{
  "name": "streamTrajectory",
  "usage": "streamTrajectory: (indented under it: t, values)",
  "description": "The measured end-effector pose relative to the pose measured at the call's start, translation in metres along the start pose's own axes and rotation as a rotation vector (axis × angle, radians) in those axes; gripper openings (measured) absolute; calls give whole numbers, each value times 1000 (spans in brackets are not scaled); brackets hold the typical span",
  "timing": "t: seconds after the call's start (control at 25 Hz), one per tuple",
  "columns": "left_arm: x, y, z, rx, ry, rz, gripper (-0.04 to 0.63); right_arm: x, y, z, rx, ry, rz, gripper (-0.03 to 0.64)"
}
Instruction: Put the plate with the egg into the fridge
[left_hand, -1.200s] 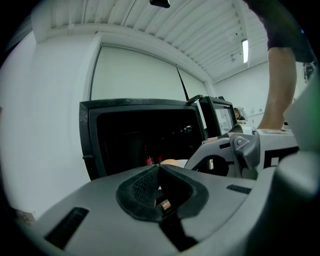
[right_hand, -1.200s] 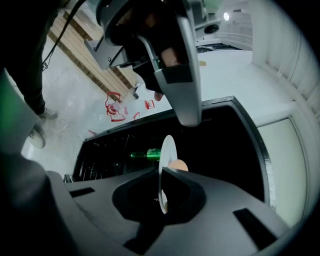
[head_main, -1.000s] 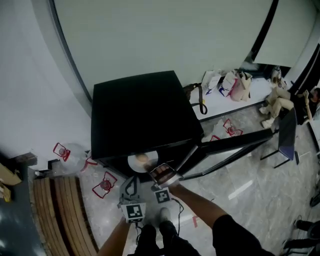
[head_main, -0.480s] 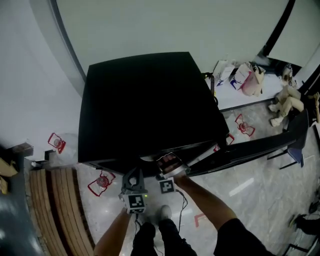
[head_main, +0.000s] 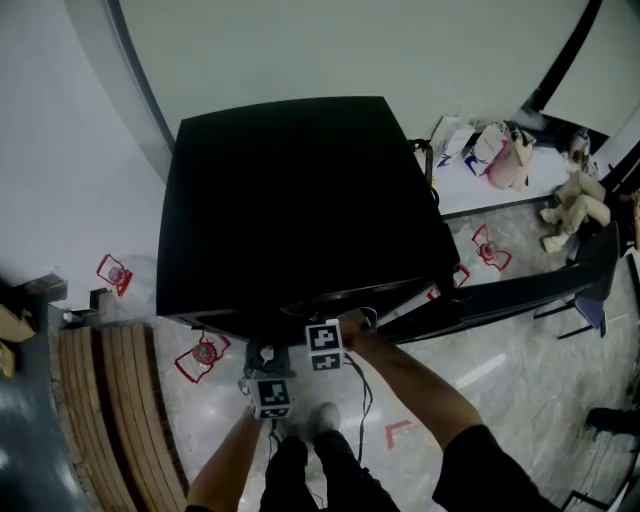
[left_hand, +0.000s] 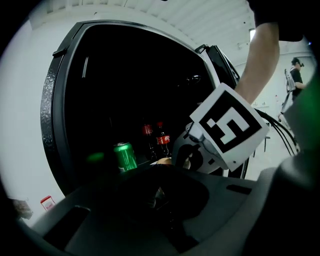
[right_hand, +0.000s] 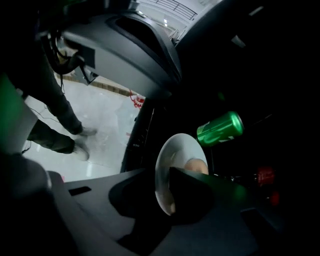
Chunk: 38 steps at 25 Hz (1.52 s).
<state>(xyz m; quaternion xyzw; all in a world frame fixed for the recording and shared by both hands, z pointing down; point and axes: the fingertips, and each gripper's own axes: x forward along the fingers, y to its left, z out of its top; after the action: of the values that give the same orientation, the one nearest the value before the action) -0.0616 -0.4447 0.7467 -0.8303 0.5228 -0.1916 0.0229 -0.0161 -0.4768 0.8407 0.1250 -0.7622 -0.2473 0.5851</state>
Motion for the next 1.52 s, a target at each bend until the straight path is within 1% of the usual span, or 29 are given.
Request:
streamTrajectory:
  t: [0.12, 0.2, 0.28, 0.36, 0.48, 0.56, 0.68, 0.76, 0.84, 0.92, 1.08, 1.24, 1.4, 1.52]
  values:
    - [-5, 2, 1, -1, 8, 3, 11, -1, 11, -3, 62, 17, 155, 100]
    - [-9, 6, 2, -1, 11, 9, 11, -4, 14, -3, 113, 13, 229, 128]
    - [-13, 11, 4, -3, 13, 15, 10, -9, 12, -1, 148, 8, 257, 204]
    - [-19, 14, 8, -6, 13, 18, 11, -21, 7, 3, 187, -21, 241, 212]
    - [-36, 15, 17, 0, 6, 9, 11, -57, 7, 16, 301, -127, 169, 212]
    - [-50, 14, 29, -7, -12, -1, 11, -94, 10, 29, 409, -241, 100, 212]
    - [-69, 2, 56, -25, -67, -32, 11, -159, 16, 39, 645, -427, -24, 212]
    - [-79, -12, 78, -41, -110, -62, 11, -201, 21, 34, 818, -520, -92, 212]
    - [-90, -29, 101, -56, -151, -96, 11, -241, 23, 28, 938, -590, -156, 212]
    - [-102, -52, 123, -58, -185, -137, 10, -274, 29, 20, 1014, -622, -219, 212]
    - [-124, -106, 162, -57, -230, -227, 10, -329, 45, -6, 1154, -643, -353, 212]
    - [-140, -164, 199, -56, -266, -302, 9, -381, 65, -42, 1248, -658, -469, 212]
    - [-143, -219, 227, -48, -285, -344, 11, -418, 85, -98, 1309, -662, -556, 212]
    - [-132, -264, 243, -52, -281, -355, 10, -438, 98, -157, 1350, -654, -601, 212]
